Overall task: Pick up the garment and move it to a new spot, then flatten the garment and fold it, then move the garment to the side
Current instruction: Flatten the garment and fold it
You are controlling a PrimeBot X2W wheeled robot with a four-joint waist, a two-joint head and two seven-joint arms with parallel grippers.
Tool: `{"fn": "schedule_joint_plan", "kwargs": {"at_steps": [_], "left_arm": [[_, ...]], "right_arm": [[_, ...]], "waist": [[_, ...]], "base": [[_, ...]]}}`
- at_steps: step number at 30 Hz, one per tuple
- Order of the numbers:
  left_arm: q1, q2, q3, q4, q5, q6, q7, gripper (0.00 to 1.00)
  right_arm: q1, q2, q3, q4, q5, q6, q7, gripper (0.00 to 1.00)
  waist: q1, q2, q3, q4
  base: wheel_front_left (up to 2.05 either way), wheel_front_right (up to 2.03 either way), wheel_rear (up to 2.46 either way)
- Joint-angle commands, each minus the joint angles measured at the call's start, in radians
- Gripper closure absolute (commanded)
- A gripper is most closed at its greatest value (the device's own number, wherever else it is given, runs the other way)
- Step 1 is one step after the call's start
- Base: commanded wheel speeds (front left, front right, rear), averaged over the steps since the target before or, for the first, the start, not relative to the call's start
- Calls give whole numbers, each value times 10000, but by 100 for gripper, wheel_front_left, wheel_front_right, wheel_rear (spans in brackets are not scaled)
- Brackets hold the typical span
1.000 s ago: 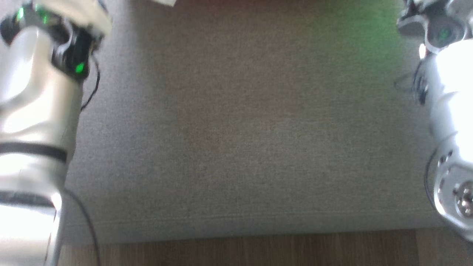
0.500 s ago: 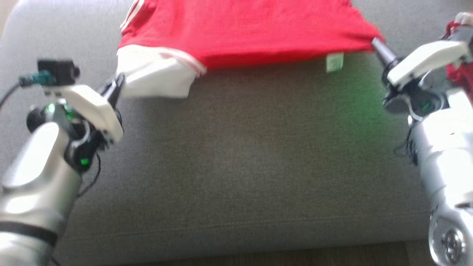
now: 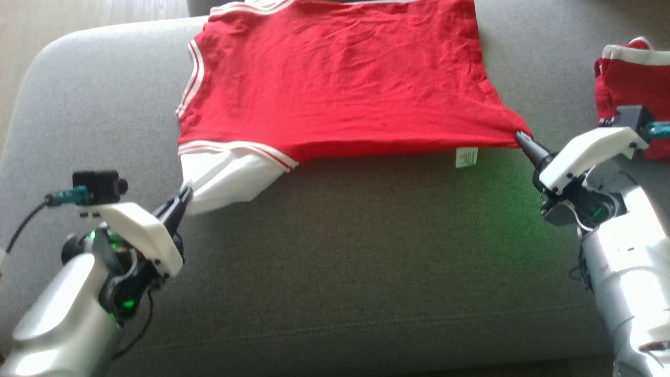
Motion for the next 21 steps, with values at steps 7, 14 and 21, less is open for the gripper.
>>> {"fn": "schedule_joint_plan", "kwargs": {"at_steps": [7,14,21], "left_arm": [[704,661,310,-993,-442,-5,87,100],[1660,831,496,-1709,-1235,-24,361,100],[2381,1109,206,-2739,-1940,-87,1069,100]], "right_arm": [[451,-79,285,-870,-44,-2,458,100],[946,-360,430,-1399,-471,-2,957,100],[1400,-572,660,-2018,-1046,-2,1458,100]], "waist": [[1,-1,-435,-96],[1,-1,-739,-295],[1,-1,-920,-347]], "base": [[0,0,0],[0,0,0],[0,0,0]]}}
